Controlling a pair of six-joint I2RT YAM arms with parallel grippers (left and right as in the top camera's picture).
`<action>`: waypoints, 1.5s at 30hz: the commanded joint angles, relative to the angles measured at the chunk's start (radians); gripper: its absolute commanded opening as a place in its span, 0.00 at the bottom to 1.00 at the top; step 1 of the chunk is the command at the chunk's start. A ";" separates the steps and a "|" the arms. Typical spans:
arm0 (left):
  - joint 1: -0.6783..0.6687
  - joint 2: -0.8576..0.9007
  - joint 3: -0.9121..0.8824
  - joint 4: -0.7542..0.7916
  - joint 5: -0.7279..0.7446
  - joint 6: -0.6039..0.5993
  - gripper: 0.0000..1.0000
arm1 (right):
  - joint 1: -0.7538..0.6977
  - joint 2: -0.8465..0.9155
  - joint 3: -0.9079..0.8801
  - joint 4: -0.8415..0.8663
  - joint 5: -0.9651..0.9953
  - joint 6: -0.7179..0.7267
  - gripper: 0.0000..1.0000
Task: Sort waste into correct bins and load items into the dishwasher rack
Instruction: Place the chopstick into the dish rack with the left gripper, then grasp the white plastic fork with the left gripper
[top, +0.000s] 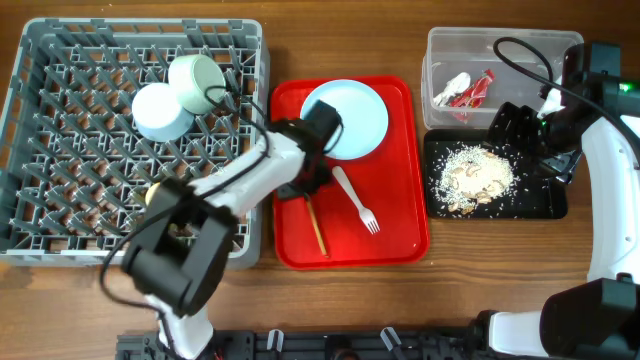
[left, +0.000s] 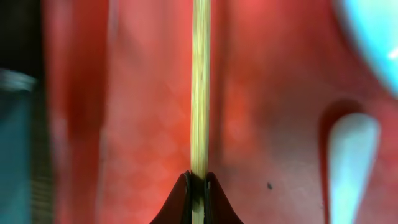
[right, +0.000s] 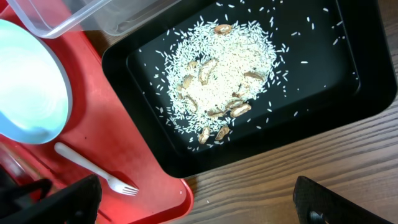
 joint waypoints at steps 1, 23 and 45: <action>0.035 -0.184 0.052 -0.008 -0.010 0.237 0.04 | 0.000 -0.022 0.002 -0.002 0.010 -0.020 1.00; 0.419 -0.246 0.055 0.165 -0.025 0.717 0.46 | 0.000 -0.022 0.002 -0.002 0.011 -0.019 1.00; -0.299 0.094 0.051 0.127 0.077 -0.278 0.62 | 0.000 -0.022 0.002 0.003 0.010 -0.020 1.00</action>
